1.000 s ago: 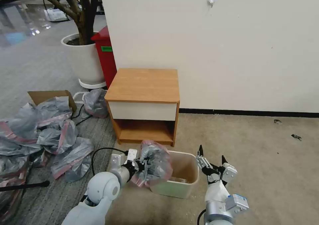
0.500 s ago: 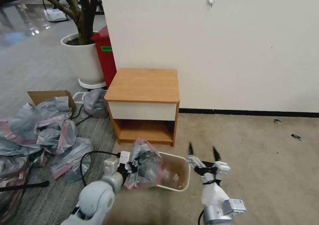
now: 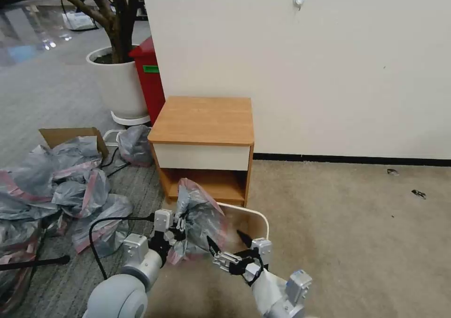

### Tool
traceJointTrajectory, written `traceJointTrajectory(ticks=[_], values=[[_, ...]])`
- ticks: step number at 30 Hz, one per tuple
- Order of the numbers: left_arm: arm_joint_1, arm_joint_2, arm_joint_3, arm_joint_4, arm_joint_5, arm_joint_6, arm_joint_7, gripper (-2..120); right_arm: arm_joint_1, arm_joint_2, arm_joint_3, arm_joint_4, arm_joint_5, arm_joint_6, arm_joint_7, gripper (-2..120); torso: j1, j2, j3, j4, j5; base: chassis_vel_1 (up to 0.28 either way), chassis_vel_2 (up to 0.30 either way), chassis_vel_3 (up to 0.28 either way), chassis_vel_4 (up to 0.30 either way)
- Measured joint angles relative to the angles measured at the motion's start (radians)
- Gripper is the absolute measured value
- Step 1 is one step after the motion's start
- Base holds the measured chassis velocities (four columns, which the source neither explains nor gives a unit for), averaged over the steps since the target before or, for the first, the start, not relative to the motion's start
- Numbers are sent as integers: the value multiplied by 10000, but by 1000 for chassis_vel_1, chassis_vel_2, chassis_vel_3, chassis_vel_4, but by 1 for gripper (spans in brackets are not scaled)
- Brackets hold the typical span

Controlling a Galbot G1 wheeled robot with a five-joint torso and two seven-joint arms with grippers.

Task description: Pick up the garbage bag from the table and place it over the trash can.

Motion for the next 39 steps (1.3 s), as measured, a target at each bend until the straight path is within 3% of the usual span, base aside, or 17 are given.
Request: traceJointTrajectory(ticks=[9,20,39], values=[[186,125,80,-140,158,-82,24,5,960,144,-177,-238,1762,-870,1208,100,0,0,0,0,-1,0,0,0,0],[122,45,124,-88,191,-83,51,5,1444,639,-529,-770,2052,-428,683,100,0,1,0,0,-1,0,0,0,0],[260,3,-81,-197,156,-130,71,4,1294,789,-640,-1119,1323,163,212,34,0,0,0,0,-1,0,0,0,0]])
